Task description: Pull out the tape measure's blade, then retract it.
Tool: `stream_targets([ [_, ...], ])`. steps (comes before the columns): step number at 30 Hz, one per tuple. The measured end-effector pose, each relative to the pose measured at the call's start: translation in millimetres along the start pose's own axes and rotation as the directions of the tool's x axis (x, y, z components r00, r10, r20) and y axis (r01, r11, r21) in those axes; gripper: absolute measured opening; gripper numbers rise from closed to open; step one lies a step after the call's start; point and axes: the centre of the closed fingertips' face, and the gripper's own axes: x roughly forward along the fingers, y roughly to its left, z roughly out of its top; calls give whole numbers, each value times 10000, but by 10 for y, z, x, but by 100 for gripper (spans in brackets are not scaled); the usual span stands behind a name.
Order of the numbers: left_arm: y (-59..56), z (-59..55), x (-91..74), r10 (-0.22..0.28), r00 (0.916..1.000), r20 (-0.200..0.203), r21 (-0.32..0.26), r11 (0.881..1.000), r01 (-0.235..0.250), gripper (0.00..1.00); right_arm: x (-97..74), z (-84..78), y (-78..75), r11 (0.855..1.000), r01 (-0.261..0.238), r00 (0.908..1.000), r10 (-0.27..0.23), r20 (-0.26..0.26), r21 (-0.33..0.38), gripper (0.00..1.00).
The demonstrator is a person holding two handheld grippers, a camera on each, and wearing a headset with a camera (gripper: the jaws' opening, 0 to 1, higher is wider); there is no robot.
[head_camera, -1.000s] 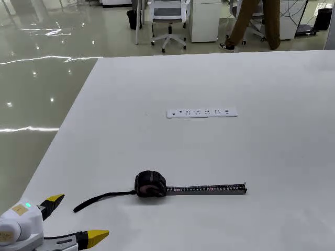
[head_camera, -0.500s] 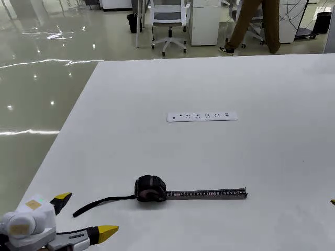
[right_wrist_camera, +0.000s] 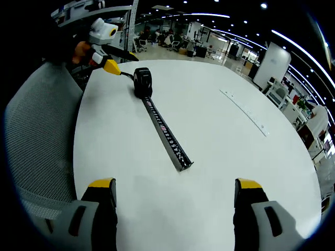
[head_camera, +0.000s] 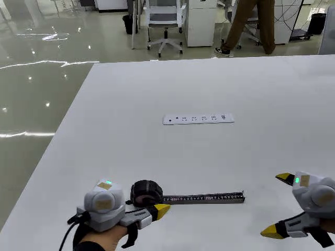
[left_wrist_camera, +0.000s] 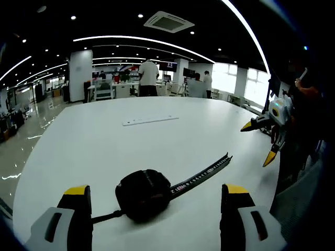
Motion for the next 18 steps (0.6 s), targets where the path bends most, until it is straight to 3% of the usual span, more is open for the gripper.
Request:
stream_targets([
  [4, -27, -92, 170, 256, 9995, -197, -213, 9994, -261, 100, 255, 58, -87, 9981, -522, 9981, 510, -358, -328, 82],
  [7, -28, -172, 266, 186, 9993, -334, -636, 9978, -207, 100, 380, 26, -86, 9900, -1227, 9886, 1159, -961, -692, 70],
  [8, 21, -177, 279, 396, 9988, -283, -242, 9989, -403, 99, 437, -4, -100, 9858, -1445, 9834, 1334, -1230, -857, 66],
  [10, 36, -189, 297, 383, 9990, -238, -453, 9982, -393, 98, 497, -59, -94, 9765, -1823, 9726, 1620, -1668, -1149, 64],
  [11, 33, -204, 305, 337, 9992, -209, -996, 9944, -356, 98, 535, -63, -73, 9718, -2055, 9666, 1830, -1795, -1158, 62],
  [13, 46, -155, 304, 313, 9994, 171, -1165, 9928, -291, 99, 586, -84, -82, 9648, -2292, 9584, 2005, -2031, -1292, 56],
  [16, 30, -133, 292, 304, 9990, 318, -1251, 9918, -262, 99, 640, -129, -63, 9444, -2906, 9342, 2452, -2592, -1540, 48],
  [18, 26, -131, 296, 299, 9990, 319, -1272, 9916, -256, 99, 663, -120, -85, 9401, -2965, 9310, 2451, -2703, -1686, 43],
])
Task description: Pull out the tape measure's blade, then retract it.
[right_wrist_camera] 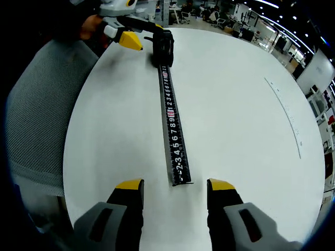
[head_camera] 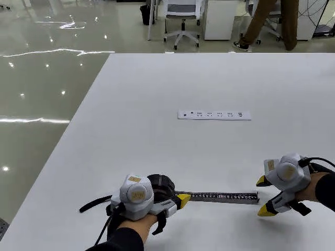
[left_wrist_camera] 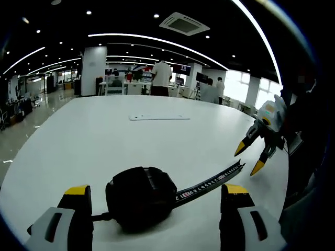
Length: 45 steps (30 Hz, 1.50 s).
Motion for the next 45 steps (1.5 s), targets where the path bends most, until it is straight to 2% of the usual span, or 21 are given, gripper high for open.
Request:
stream_targets([
  [4, 12, 21, -3, 48, 9999, 111, -175, 9998, -46, 98, 15, 40, -27, 9995, -265, 9995, 261, -180, -195, 34],
  [9, 21, -9, 4, 94, 9999, 50, -256, 9996, -93, 97, 67, 3, -7, 9969, -557, 9969, 524, -579, -555, 24],
  [12, 25, -28, 9, 118, 9999, 45, -372, 9992, -116, 96, 124, -63, -30, 9968, -404, 9957, 345, -855, -685, 14],
  [13, 17, -35, 13, 91, 10000, 13, -386, 9992, -90, 95, 119, -63, 5, 9981, -541, 9954, 515, -805, -307, 12],
  [14, 12, -35, 14, 84, 10000, 9, -383, 9992, -84, 95, 107, -65, -36, 9985, -472, 9956, 447, -827, -289, 12],
  [15, 6, -33, 19, 76, 10000, 17, -367, 9993, -75, 94, 96, -65, -24, 9988, -487, 9953, 477, -839, -108, 12],
  [19, -8, -13, 73, 88, 10000, 12, -463, 9989, -87, 90, 107, -60, -18, 9986, -513, 9936, 494, -1014, -156, 12],
  [21, 16, -6, 113, 248, 9997, -58, -560, 9981, -251, 85, 116, -60, -14, 9990, -399, 9915, 372, -1246, -193, 12],
  [24, 111, -24, 153, 718, 9967, -377, -496, 9961, -736, 83, 124, -57, 5, 9993, -230, 9844, 173, -1750, -303, 11],
  [25, 136, -6, 165, 780, 9964, -344, -698, 9943, -802, 82, 121, -70, 6, 10000, -10, 9780, 8, -2088, -11, 11],
  [27, 156, -7, 172, 865, 9953, -438, -922, 9916, -902, 75, 142, -58, 4, 9999, 7, 9749, -34, -2227, -122, 11],
  [30, 172, -50, 214, 910, 9929, -765, -948, 9907, -981, 69, 137, -70, -6, 10000, 9, 9740, -7, -2265, 9, 12],
  [32, 146, -127, 226, 790, 9901, -1162, -1498, 9840, -961, 68, 131, -73, -13, 9991, 88, 9754, 4, -2205, 410, 12],
  [33, 196, -118, 220, 1067, 9877, -1139, -1142, 9862, -1197, 64, 130, -78, -22, 9992, 55, 9775, 32, -2107, 406, 12],
  [34, 282, -145, 181, 1345, 9819, -1330, -347, 9895, -1403, 61, 128, -86, -19, 9991, 77, 9787, 8, -2055, 408, 11],
  [35, 200, -127, 216, 1053, 9870, -1218, -846, 9896, -1160, 60, 134, -95, -18, 9992, 95, 9816, -20, -1908, 382, 11],
  [37, 184, -134, 220, 1123, 9844, -1354, -719, 9898, -1228, 60, 144, -99, -16, 9993, 104, 9845, -39, -1755, 362, 11],
  [38, 185, -139, 222, 1179, 9834, -1379, -649, 9897, -1278, 59, 156, -92, -6, 9999, 72, 9862, -54, -1656, 101, 11],
  [40, 193, -149, 224, 1299, 9823, -1350, -343, 9902, -1357, 59, 160, -91, -4, 10000, 28, 9862, -29, -1657, -4, 11],
  [45, 212, -155, 224, 1314, 9809, -1436, -275, 9902, -1367, 58, 171, -80, -6, 9999, -80, 9845, 102, -1753, 133, 11],
])
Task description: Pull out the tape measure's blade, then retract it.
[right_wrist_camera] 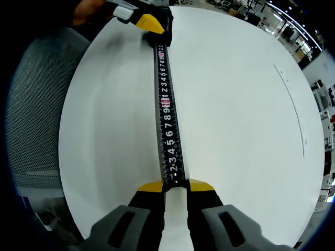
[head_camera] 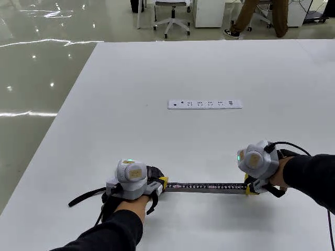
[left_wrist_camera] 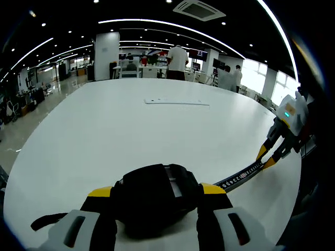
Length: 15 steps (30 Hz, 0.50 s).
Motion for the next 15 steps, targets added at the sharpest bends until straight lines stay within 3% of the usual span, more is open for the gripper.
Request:
stream_targets([
  [15, 10, -5, -1, -117, 9999, -121, -148, 9998, 116, 58, -6, 41, 8, 9997, -43, 9997, 49, 254, -239, 11],
])
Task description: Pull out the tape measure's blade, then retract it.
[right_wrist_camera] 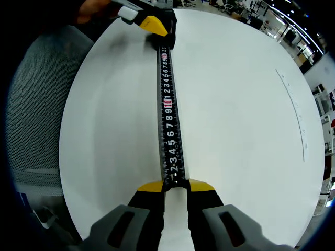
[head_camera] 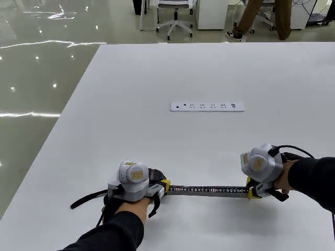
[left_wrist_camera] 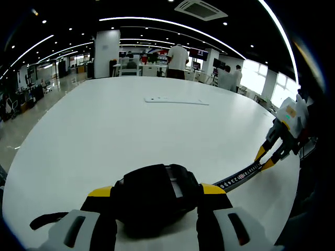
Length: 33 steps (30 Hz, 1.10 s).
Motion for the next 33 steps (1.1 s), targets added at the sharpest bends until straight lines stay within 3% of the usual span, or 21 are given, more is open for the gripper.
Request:
stream_targets([
  [17, -3, -2, -4, -44, 10000, -49, -47, 10000, 44, 58, -3, 149, 23, 9996, -104, 9998, 109, 156, -278, 12],
  [33, -9, -2, -7, -88, 9999, -50, -74, 9999, 88, 58, 42, 336, 46, 9991, -268, 9932, 303, 1125, -321, 11],
])
